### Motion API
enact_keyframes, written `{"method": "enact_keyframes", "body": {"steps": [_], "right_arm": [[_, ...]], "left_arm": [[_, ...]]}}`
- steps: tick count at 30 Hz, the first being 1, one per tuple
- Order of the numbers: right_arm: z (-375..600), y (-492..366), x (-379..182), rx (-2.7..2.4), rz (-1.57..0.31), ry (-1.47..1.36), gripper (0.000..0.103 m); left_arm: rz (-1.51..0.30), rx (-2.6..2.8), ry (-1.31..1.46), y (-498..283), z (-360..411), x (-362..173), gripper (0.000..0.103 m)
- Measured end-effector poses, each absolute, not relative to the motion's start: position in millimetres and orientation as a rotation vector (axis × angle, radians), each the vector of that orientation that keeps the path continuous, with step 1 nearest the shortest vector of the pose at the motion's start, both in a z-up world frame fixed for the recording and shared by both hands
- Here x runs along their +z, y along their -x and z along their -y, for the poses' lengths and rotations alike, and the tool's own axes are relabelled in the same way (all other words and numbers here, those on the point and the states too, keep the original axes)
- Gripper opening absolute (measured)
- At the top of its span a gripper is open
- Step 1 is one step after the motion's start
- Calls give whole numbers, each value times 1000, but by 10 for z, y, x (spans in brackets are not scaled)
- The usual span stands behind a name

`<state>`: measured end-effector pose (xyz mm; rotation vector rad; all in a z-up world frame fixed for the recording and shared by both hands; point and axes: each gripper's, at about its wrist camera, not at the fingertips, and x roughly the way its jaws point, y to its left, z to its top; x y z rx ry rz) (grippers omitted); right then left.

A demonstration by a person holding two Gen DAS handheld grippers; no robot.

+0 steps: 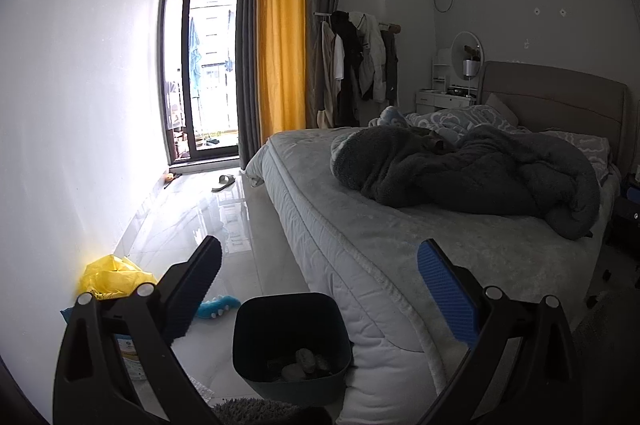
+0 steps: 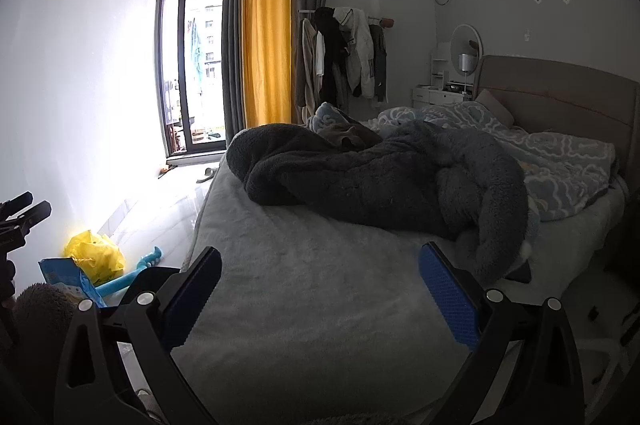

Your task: Collect trash

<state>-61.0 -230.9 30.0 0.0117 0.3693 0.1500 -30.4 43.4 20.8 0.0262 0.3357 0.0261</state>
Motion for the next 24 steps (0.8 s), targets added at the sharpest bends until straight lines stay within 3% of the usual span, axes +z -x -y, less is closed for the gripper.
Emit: {"method": "enact_keyframes", "body": {"steps": [24], "right_arm": [[2408, 714, 257, 237, -381, -54, 100]], "left_arm": [[-383, 76, -68, 280, -268, 62, 100]]}}
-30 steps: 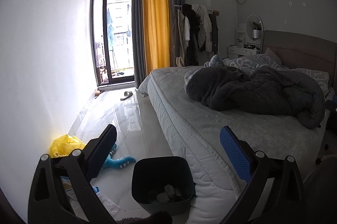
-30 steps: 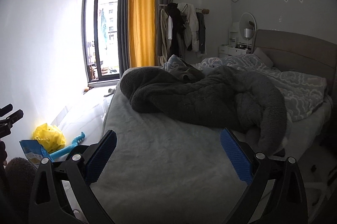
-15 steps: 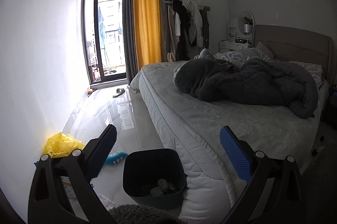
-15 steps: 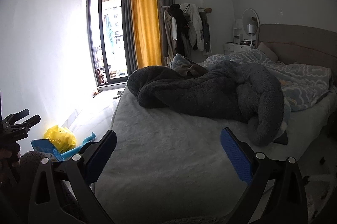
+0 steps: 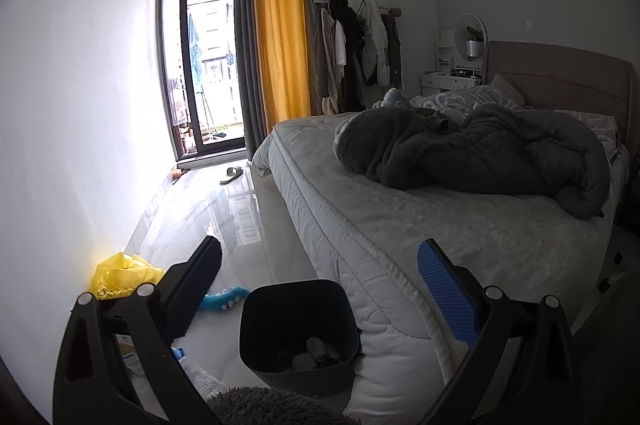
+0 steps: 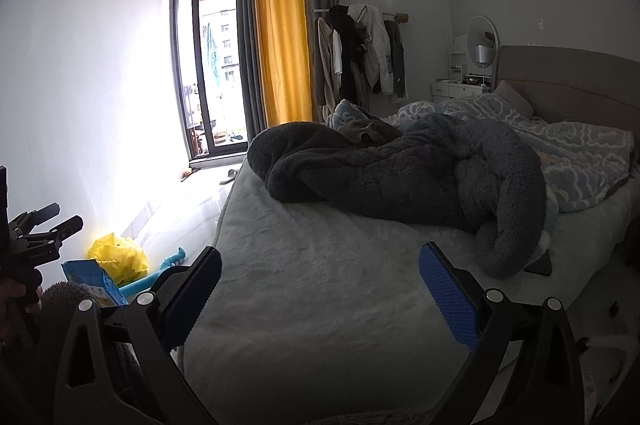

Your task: Collect trash

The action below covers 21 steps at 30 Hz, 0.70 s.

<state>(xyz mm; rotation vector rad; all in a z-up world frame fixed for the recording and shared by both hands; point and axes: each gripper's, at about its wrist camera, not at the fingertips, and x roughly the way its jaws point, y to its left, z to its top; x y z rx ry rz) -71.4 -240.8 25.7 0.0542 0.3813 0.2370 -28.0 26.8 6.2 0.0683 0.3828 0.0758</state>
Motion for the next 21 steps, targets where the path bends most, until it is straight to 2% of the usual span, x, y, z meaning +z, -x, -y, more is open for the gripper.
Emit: {"method": "enact_keyframes", "body": {"steps": [21], "right_arm": [[2413, 715, 254, 235, -381, -48, 100]], "left_arm": [[-384, 73, -66, 279, -287, 56, 100]]}}
